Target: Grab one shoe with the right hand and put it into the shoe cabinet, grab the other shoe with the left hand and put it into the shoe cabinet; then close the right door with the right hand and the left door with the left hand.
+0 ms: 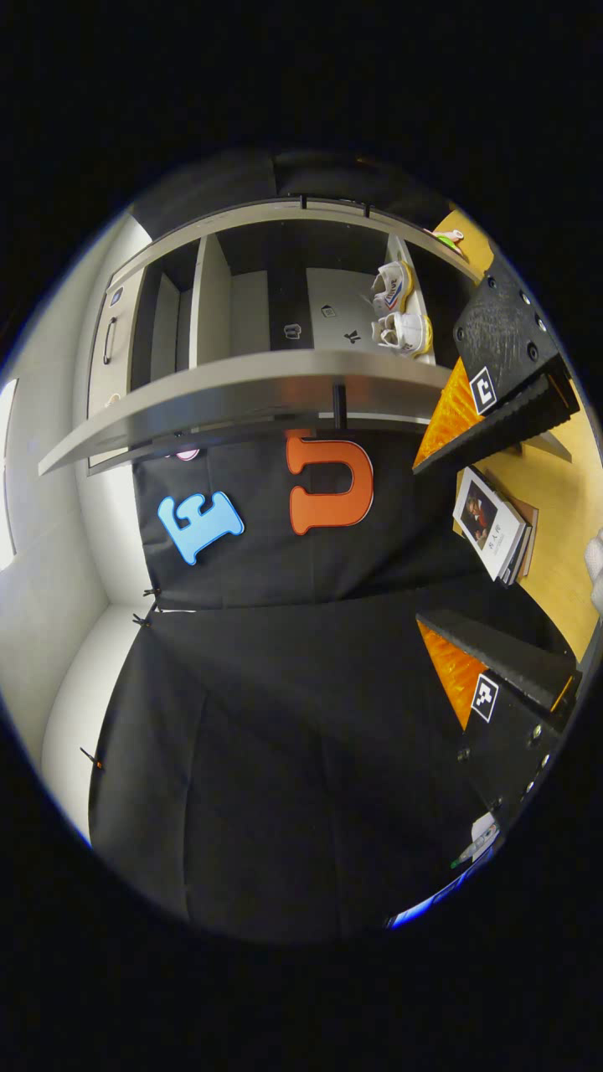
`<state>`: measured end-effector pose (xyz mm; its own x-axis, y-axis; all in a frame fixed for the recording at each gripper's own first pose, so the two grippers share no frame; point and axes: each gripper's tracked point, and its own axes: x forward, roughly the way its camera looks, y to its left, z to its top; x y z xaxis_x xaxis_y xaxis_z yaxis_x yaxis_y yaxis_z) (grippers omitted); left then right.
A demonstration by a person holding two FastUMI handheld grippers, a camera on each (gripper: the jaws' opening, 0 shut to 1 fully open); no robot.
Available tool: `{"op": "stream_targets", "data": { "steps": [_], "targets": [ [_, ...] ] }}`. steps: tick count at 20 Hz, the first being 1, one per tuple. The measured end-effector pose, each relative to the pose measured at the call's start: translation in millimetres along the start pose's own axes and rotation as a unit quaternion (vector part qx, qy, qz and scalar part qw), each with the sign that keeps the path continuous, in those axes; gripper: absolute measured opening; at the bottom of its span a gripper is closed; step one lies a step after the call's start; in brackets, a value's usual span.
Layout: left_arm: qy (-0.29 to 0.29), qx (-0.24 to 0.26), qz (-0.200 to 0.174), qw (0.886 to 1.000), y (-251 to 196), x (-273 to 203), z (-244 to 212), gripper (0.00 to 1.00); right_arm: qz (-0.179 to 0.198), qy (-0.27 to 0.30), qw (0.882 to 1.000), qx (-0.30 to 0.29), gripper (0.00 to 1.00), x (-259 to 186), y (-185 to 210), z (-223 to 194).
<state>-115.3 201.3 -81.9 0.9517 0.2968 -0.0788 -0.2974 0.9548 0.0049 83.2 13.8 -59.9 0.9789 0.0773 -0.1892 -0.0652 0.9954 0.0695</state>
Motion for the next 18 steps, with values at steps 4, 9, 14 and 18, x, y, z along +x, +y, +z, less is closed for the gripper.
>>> {"op": "stream_targets", "data": {
  "steps": [4,9,14,18],
  "targets": [
    [-0.001,-0.013,-0.039,0.999,-15,37,-5,0.96,-0.009,0.008,1.0,0.002,1.0,-16,9,-11],
    [-0.007,-0.016,-0.076,0.997,-30,40,-6,0.85,-0.014,0.002,1.0,0.006,1.0,-27,15,-11],
    [-0.005,-0.017,-0.088,0.996,-46,36,-5,0.78,-0.004,-0.003,1.0,0.001,0.99,-24,26,-8],
    [-0.006,-0.024,-0.118,0.993,-82,23,-3,0.79,0.006,-0.007,1.0,-0.003,1.0,-21,30,-3]
  ]
}}
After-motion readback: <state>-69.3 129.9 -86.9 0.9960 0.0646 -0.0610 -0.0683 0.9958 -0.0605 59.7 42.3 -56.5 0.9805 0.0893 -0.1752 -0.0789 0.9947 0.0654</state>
